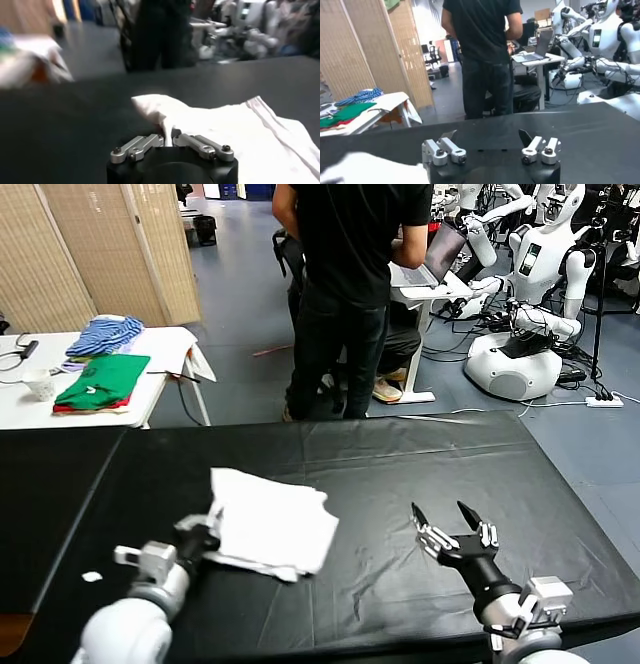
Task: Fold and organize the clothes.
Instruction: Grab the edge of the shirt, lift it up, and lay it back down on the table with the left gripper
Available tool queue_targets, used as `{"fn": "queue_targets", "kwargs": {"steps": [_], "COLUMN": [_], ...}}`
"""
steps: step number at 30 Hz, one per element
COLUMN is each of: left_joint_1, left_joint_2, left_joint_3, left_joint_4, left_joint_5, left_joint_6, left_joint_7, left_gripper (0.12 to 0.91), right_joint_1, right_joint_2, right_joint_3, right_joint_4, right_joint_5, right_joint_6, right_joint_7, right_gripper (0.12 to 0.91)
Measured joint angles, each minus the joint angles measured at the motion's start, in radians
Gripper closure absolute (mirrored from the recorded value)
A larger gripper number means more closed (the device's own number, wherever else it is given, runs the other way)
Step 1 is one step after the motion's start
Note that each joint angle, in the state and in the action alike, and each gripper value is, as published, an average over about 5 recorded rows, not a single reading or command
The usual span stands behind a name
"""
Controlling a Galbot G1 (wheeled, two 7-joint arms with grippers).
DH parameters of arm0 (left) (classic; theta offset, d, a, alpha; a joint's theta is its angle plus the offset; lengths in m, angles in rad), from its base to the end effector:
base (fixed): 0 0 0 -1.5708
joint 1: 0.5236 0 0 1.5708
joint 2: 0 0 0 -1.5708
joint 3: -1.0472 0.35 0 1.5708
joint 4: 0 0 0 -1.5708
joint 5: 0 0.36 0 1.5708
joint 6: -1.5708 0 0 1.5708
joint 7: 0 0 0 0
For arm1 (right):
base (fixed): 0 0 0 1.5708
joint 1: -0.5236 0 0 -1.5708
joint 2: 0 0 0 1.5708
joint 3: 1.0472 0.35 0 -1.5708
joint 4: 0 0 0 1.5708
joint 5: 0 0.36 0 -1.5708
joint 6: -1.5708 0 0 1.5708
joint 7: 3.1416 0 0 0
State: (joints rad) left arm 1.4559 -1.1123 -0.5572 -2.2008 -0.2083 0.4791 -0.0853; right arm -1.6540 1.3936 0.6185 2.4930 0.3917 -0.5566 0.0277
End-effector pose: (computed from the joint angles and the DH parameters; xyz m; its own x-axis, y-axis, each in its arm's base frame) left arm 0.2194 0.0698 -0.2251 -0.9629 0.0442 0.2663 0.1131 0.9617 0.2496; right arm 0.1445 -0.0314 -0.1715 -0.9596 -0.1537 0.2357 -0.1163 0.9794 0.1654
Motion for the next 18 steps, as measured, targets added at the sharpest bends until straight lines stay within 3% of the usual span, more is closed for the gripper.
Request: {"fn": "queue_targets", "kwargs": {"steps": [5,10,14,18], "left_joint_1": [-0.019,0.027,0.096,0.166], "left_joint_2": [0.052,0.059,0.038,0.027], "left_joint_3": [-0.089,-0.077,-0.003,0.100], "left_joint_4": [-0.012,-0.032,-0.033,-0.017], "left_joint_5": [0.266,0.580,0.757,0.816], "left_joint_6": [-0.099,-0.169,-0.179,-0.130], "left_joint_7": [0.027,0.077,0.132,0.168], "left_gripper": [0.831,0.831,0.831,0.831], "right_joint_1": [0.009,0.012,0.010,0.009], "right_joint_2": [-0.001,0.003,0.005,0.005], "right_joint_3": [-0.008,-0.015,-0.013,-0.005], "right_joint_4": [-0.010,-0.018,-0.018,-0.020], "right_joint_5": [0.003,0.003,0.002,0.002], "right_joint_6": [-0.002,-0.001,0.001,0.003], "right_joint_7": [0.000,0.001,0.001,0.001], "right_gripper": [0.118,0.118,0.118,0.118]}}
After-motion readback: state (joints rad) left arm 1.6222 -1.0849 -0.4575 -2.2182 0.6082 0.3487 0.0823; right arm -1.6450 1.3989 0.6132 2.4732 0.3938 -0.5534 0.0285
